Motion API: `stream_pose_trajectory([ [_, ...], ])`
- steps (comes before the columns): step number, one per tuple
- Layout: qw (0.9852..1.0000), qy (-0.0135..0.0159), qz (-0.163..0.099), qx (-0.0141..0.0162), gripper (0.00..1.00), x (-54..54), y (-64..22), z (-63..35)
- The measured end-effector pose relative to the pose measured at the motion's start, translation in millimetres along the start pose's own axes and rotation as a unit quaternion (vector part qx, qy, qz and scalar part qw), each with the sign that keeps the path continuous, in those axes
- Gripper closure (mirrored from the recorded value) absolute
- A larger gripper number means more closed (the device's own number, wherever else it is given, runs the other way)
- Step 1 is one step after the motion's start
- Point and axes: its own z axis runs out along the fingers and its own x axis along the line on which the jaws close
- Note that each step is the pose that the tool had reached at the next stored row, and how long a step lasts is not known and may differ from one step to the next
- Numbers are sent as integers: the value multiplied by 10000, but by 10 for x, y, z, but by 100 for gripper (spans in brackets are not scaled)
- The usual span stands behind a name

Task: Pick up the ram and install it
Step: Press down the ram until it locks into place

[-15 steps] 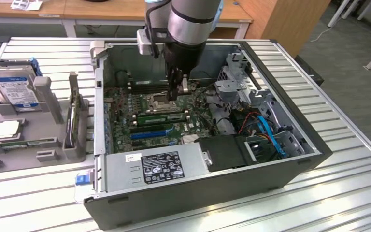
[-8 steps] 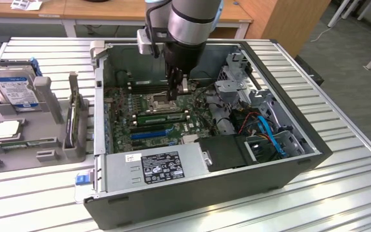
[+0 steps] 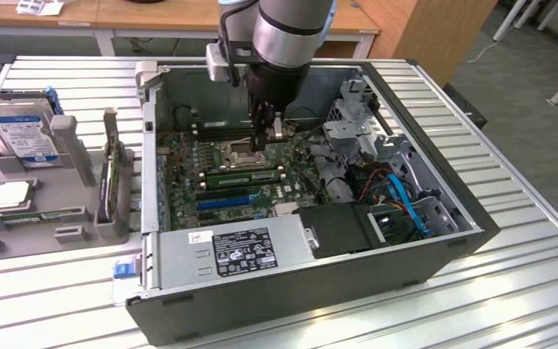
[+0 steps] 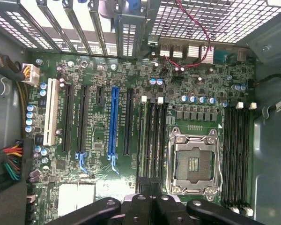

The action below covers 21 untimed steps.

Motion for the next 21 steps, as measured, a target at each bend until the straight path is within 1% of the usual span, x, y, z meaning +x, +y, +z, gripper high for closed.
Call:
stream_pose_trajectory([
  [7,10000,-1,3,-33,89,0,-2,0],
  [10,10000,-1,3,-33,89,0,-3,0],
  [14,10000,-4,2,-34,89,4,-125,-7],
  [18,10000,-4,1,-34,89,10,-286,-15],
  [19,10000,-7,1,-34,89,11,-330,-18],
  [20,10000,-17,-3,-33,89,12,-371,-19],
  [21,10000,-18,-2,-33,89,13,-371,-14],
])
